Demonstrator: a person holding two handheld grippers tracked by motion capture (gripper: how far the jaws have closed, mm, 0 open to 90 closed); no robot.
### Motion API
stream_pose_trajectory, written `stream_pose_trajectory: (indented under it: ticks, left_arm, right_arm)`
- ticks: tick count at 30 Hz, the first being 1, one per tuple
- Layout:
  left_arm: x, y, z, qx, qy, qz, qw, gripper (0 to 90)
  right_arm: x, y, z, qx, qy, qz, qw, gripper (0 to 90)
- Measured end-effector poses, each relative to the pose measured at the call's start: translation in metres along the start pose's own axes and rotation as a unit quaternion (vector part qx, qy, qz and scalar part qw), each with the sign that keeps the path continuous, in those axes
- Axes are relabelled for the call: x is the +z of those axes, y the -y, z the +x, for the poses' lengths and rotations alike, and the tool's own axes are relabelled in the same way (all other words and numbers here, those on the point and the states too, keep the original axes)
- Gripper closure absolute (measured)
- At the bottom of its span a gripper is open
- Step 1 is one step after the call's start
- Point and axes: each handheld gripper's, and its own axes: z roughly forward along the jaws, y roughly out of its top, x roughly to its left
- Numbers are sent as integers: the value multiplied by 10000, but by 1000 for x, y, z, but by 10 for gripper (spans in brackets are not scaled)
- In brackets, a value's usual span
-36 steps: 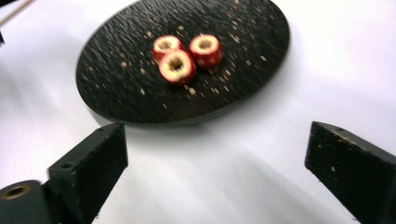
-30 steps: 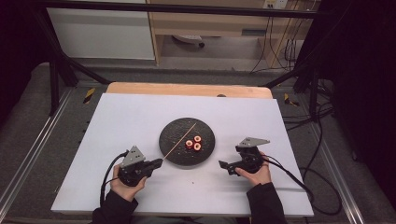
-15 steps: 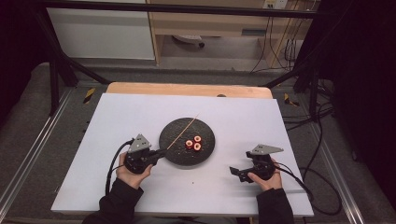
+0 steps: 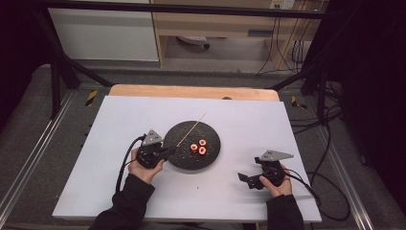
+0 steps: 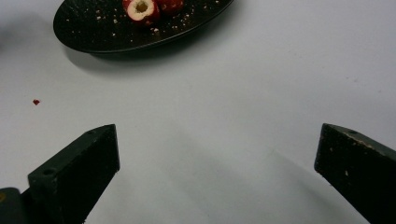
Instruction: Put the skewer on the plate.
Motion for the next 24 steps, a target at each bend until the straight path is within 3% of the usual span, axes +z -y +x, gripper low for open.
stream_pose_trajectory:
  ticks: [14, 24]
  left_arm:
    - [22, 0, 5, -59, -256, 248, 9993, 881]
    - [38, 3, 2, -78, -294, 497, 9983, 881]
  right_arm:
    - [0, 1, 0, -21, -20, 21, 10000, 13]
    - [1, 2, 1, -65, -40, 45, 10000, 13]
